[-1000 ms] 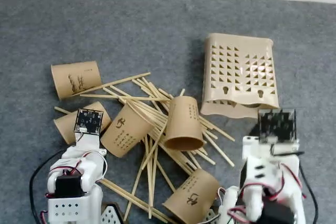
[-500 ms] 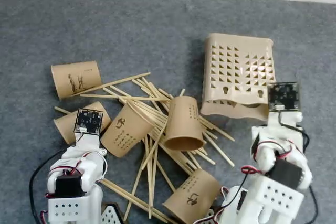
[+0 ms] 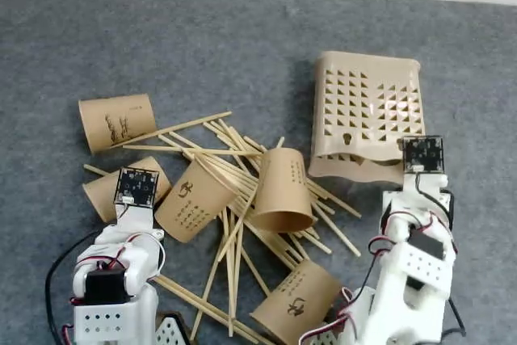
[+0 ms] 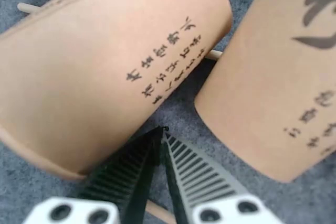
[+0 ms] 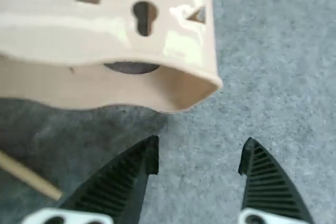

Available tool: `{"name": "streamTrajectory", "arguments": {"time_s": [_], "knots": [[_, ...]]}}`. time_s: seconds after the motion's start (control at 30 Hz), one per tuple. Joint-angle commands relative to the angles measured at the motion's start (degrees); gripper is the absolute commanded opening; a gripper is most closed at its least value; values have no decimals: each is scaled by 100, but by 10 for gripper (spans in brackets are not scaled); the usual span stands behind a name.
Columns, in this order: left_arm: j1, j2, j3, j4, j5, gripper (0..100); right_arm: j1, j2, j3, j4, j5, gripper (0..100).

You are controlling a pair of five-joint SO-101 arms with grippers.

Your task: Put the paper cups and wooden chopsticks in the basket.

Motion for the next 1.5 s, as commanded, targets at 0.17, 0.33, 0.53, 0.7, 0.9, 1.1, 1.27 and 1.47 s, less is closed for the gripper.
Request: {"name": "streamTrajectory", "arguments": {"time_s": [0.17, 0.33, 0.53, 0.7, 0.9, 1.1, 1.27, 1.47], "knots": [[-57, -31, 110, 44, 26, 14, -40, 1631, -505, -1648, -1055, 252], [-57, -31, 110, 44, 26, 14, -303, 2141, -567, -2132, -1284, 233], [-57, -31, 110, 44, 26, 14, -488, 2185, -576, -2554, -1275, 105], [-57, -31, 110, 44, 26, 14, -444, 2167, -576, -2976, -1415, 79], [-57, -31, 110, 44, 26, 14, -497, 1358, -541, -2941, -1433, 8], [-57, -31, 110, 44, 26, 14, -611, -277, -576, -892, -1451, 8], [-57, -31, 110, 44, 26, 14, -875, -1481, -1033, 769, -1714, 8], [-57, -31, 110, 44, 26, 14, -980, -1842, -2070, 2176, -1723, 8]]}}
